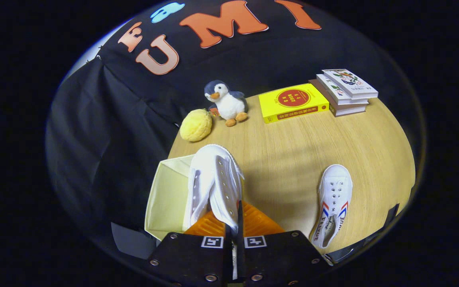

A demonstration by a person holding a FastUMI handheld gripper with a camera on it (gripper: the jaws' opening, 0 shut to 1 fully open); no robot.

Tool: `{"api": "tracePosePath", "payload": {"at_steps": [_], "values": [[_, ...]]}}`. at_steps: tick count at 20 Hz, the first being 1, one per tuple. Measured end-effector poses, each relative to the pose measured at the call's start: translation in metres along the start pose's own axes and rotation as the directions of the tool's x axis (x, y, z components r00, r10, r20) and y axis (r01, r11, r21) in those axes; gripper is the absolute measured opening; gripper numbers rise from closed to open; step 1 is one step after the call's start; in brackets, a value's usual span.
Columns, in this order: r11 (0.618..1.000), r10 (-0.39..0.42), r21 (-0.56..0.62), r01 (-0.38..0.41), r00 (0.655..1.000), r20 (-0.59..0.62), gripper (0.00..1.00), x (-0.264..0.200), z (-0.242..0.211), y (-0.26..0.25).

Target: Open the storage box then place both shoes into the box .Put the left shoe in first, then the right shoe, with the right side of both shoes facing outward in a uniform manner.

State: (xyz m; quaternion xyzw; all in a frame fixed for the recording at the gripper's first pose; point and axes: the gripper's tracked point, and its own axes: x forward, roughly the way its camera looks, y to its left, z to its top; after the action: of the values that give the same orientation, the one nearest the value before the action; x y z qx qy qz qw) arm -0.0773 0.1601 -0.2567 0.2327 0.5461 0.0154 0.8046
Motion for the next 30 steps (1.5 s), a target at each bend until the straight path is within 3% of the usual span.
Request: {"api": "tracePosePath", "payload": {"at_steps": [9, 15, 19, 22, 24, 27, 30], "values": [[0.999, 0.043, 0.008, -0.043, 0.988, -0.145, 0.05, 0.068, -0.022, 0.103], [0.992, -0.113, 0.018, 0.122, 0.955, -0.273, 0.05, 0.134, -0.063, 0.108], [0.992, -0.115, 0.019, 0.127, 0.940, -0.321, 0.07, 0.158, -0.085, 0.117], [0.998, -0.024, 0.046, 0.043, 0.936, -0.352, 0.18, 0.154, -0.096, 0.140], [0.997, 0.066, 0.046, -0.054, 0.946, -0.318, 0.26, 0.141, -0.085, 0.152], [0.990, 0.134, -0.005, -0.140, 0.957, -0.258, 0.37, 0.105, -0.067, 0.142], [0.979, 0.177, -0.068, -0.191, 0.970, -0.168, 0.65, 0.061, -0.045, 0.116]]}}
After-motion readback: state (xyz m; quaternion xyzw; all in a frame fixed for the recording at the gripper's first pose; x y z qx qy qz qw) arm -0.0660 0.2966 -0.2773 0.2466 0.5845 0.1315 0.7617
